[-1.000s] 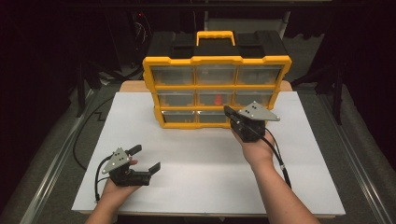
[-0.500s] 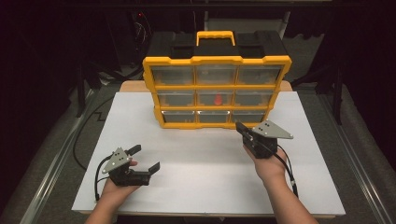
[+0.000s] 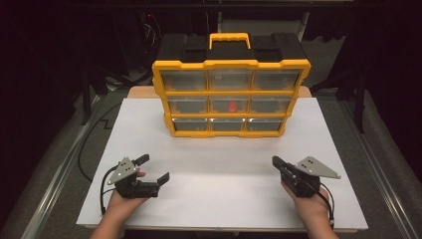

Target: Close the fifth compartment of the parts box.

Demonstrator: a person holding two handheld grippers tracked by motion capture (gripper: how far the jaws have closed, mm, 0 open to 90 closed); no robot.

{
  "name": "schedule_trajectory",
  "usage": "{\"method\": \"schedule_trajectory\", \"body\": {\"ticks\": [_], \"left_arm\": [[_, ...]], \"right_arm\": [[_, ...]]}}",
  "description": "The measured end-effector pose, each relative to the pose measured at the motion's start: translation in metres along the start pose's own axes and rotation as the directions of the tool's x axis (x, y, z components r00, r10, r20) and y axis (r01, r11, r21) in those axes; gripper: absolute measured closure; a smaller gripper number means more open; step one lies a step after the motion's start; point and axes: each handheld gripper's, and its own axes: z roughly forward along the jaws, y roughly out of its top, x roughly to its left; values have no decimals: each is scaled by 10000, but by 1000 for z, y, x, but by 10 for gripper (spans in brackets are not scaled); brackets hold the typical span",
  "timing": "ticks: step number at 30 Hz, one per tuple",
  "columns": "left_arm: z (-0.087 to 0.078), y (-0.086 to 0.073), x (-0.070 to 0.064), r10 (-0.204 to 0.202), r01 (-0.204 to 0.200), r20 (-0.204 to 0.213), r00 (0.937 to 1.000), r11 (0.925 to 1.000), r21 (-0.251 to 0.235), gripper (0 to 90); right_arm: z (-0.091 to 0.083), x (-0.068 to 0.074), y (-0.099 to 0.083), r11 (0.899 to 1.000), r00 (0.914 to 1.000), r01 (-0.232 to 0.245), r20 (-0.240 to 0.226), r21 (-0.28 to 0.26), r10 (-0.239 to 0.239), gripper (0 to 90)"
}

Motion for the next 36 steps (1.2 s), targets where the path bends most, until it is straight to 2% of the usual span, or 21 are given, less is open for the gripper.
{"method": "schedule_trajectory", "body": {"ticks": [4,6,8,12,15,18,26,29,34,36], "left_arm": [[1,0,0,15,-15,24,10000,10000,94,3],[2,0,-1,50,-50,-2,10000,9999,103,3],[3,0,-1,5,-5,-63,10000,10000,96,3],[5,0,-1,-26,29,-167,9999,9999,171,3],[4,-1,-1,-8,12,-179,9998,9997,233,2],[3,-1,-1,26,-21,-192,9998,9996,287,3],[-1,0,-1,105,-99,-262,9996,9998,199,2],[-1,1,-1,115,-110,-263,9996,9997,200,2],[-1,1,1,14,-8,-310,9995,9998,188,2],[-1,1,1,-7,12,-346,9994,9999,157,2]], "right_arm": [[-18,-7,-12,9992,9991,-390,158,86,388,809],[-24,-10,-17,9995,9991,-308,304,114,304,769],[-26,-13,-20,9989,9987,-475,211,28,474,723],[-21,-15,-20,9993,9993,-363,104,8,363,638],[-16,-18,-20,9992,9990,-400,-189,33,401,509],[-14,-17,-20,9997,9995,-228,-201,7,228,362],[-20,-15,-21,9982,9982,-545,-257,-242,538,1],[-28,-16,-24,9988,9994,-303,-164,-386,297,0],[-28,-21,-26,9975,9990,-423,98,-563,429,1],[-28,-21,-26,9965,9985,-534,33,-647,537,1]]}}
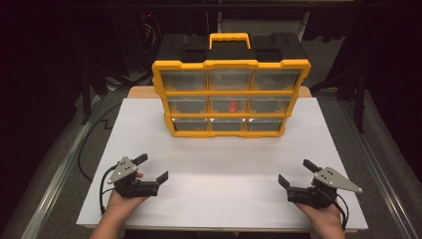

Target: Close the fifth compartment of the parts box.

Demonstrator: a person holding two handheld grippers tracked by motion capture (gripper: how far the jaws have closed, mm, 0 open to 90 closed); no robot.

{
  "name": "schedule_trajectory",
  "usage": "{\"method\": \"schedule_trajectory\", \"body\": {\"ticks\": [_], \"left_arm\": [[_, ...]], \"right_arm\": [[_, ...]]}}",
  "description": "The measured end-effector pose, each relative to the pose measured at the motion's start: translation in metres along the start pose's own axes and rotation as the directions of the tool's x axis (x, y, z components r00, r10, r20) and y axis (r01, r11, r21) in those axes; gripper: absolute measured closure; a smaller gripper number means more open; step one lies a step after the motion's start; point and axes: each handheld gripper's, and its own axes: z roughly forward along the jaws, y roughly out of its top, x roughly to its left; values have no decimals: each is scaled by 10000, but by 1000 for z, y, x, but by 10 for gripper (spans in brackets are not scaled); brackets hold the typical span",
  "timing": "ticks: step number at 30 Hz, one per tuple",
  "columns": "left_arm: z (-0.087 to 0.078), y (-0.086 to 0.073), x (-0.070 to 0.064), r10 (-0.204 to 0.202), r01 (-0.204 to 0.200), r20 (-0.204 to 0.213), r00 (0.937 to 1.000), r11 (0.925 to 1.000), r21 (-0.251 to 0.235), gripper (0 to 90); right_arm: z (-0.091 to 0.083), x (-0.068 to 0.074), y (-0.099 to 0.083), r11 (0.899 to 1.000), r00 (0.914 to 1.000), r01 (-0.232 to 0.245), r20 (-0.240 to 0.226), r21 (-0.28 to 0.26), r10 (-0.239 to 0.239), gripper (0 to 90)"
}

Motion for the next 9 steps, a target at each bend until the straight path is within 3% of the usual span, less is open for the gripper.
{"method": "schedule_trajectory", "body": {"ticks": [9], "left_arm": [[1,-1,-2,218,-216,-103,9997,9995,211,2]], "right_arm": [[1,3,-1,9998,9998,202,-35,21,-202,0]]}}
